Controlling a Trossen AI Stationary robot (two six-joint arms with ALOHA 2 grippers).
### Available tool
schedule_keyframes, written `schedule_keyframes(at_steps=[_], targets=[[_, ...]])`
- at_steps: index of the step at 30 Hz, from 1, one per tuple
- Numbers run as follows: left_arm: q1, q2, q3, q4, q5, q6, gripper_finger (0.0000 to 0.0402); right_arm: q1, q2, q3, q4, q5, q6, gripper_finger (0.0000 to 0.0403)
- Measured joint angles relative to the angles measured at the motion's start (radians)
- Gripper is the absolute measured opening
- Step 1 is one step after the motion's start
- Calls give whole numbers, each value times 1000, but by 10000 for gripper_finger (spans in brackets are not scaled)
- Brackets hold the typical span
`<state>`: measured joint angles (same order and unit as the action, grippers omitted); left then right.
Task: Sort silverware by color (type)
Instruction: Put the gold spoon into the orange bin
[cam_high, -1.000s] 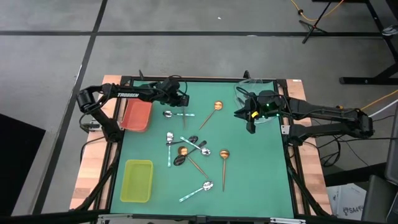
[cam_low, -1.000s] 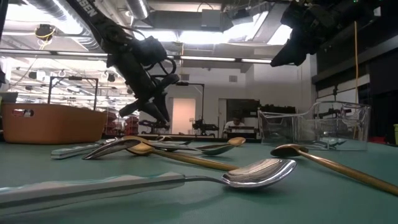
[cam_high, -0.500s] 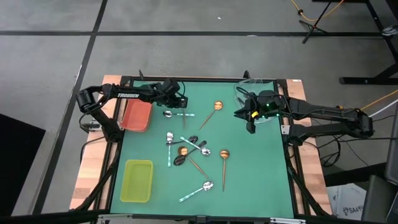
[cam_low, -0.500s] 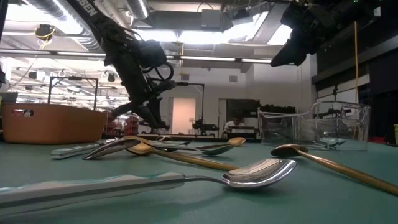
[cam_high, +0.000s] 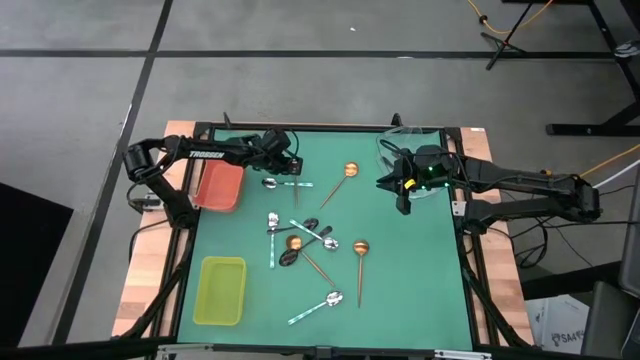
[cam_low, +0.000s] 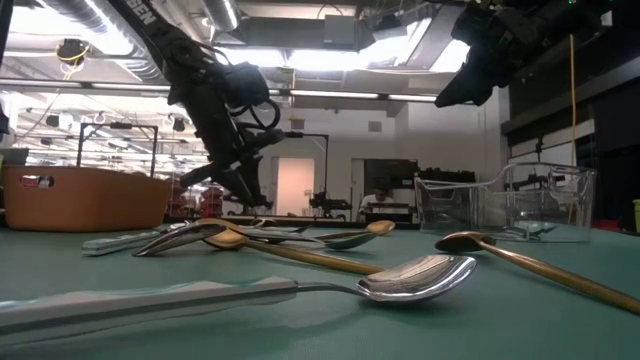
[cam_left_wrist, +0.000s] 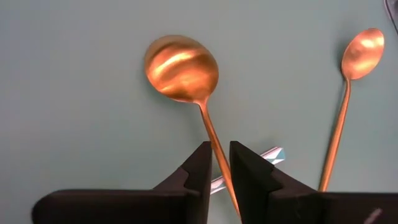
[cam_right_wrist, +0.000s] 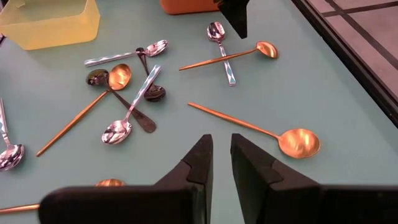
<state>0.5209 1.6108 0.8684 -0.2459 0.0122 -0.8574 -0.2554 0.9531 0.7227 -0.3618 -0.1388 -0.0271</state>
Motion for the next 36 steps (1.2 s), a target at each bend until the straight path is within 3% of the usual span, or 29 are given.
schedule_keyframes(at_steps=[14, 31, 36], targets=[[-33, 91, -1, 86, -51, -5, 111, 0, 0, 0, -6, 0, 0, 51], [-33, 162, 0, 146, -51, -8, 112, 0, 0, 0, -7, 0, 0, 51], [-32, 163, 0, 146, -52, -8, 93, 0, 0, 0, -7, 0, 0, 51]])
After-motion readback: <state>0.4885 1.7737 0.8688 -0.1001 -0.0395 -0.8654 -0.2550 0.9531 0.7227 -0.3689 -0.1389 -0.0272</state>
